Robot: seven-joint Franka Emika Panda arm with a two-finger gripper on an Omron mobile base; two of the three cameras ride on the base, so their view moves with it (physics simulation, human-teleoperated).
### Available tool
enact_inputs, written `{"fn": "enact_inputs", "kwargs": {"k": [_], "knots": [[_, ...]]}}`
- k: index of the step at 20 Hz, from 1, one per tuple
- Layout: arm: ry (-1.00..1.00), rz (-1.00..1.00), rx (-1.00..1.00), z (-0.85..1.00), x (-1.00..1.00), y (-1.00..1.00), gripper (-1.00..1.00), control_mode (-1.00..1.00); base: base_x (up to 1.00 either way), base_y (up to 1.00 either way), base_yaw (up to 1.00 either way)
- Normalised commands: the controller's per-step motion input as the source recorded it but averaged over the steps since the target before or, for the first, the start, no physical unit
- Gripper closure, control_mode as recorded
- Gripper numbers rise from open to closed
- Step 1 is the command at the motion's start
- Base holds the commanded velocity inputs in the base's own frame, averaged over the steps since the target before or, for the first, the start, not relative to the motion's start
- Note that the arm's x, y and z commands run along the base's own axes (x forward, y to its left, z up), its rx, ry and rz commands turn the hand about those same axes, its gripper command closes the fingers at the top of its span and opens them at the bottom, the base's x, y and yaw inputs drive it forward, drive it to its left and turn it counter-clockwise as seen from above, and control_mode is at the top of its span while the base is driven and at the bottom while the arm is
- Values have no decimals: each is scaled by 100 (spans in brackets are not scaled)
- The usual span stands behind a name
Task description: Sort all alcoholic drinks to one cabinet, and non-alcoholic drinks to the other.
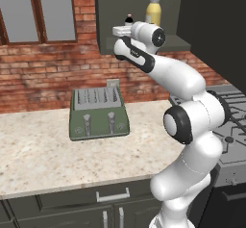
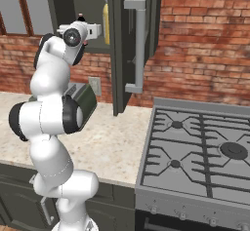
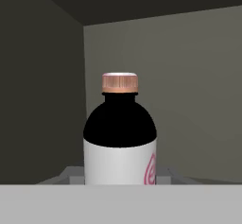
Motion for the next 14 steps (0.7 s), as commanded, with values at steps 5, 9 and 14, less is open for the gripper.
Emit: {"fn": "enact_inputs", "kwargs": {"k": [5, 9, 14], "knots": [[0, 0, 0, 0, 2, 0, -100, -100, 0, 0, 0], [0, 0, 0, 0, 21, 0, -100, -100, 0, 0, 0], [0, 0, 0, 0, 3, 0, -100, -100, 0, 0, 0]]}}
